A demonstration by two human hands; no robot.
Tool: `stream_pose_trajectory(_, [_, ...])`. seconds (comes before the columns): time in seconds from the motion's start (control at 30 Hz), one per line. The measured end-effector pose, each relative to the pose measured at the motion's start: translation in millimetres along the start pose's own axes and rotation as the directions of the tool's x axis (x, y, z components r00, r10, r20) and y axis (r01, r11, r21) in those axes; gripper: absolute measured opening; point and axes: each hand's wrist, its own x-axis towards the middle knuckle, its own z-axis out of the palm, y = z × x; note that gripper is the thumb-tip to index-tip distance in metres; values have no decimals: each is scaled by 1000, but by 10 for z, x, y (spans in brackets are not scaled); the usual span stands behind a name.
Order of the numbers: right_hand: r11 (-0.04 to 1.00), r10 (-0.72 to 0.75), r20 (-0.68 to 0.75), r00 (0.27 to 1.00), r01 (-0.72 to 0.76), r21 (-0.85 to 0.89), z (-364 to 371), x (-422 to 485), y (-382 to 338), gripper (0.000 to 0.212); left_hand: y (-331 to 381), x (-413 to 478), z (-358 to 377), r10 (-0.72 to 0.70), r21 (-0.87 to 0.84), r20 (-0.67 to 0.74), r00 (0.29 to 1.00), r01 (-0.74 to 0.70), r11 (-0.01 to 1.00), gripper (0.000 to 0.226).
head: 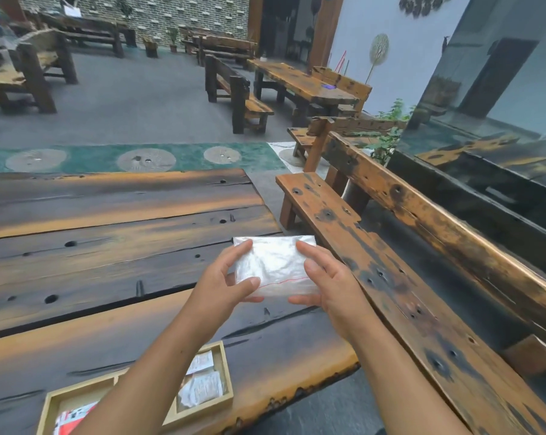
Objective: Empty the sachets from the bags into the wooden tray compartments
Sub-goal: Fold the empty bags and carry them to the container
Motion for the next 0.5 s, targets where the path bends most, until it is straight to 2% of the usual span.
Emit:
stream_pose_trajectory(0.07, [1000, 3, 1, 1000, -3, 19, 47, 15, 13, 38, -9, -16, -64, 16, -31, 13, 1000, -15, 999, 62])
stream_pose_trajectory(0.17, [997, 48, 44, 998, -50, 52, 113, -5, -6, 54, -26, -31, -193, 18, -124, 28, 999, -14, 992, 65])
stream_pose_trajectory(0.27, [995, 89, 54, 995, -91, 36, 159, -27, 8, 61, -69, -34, -298, 19, -146, 61, 998, -10, 989, 67])
stream_pose_trajectory(0.37, [994, 100, -12, 995, -101, -31, 181, -65, 44, 64, -113, -7, -310, -21, -102, 74, 997, 28, 994, 70])
stream_pose_trajectory(0.5, [986, 104, -129, 986, -120, -116, 69, -247, 146, 73, -278, 27, -139, -79, 18, 190, 979, 77, 997, 76])
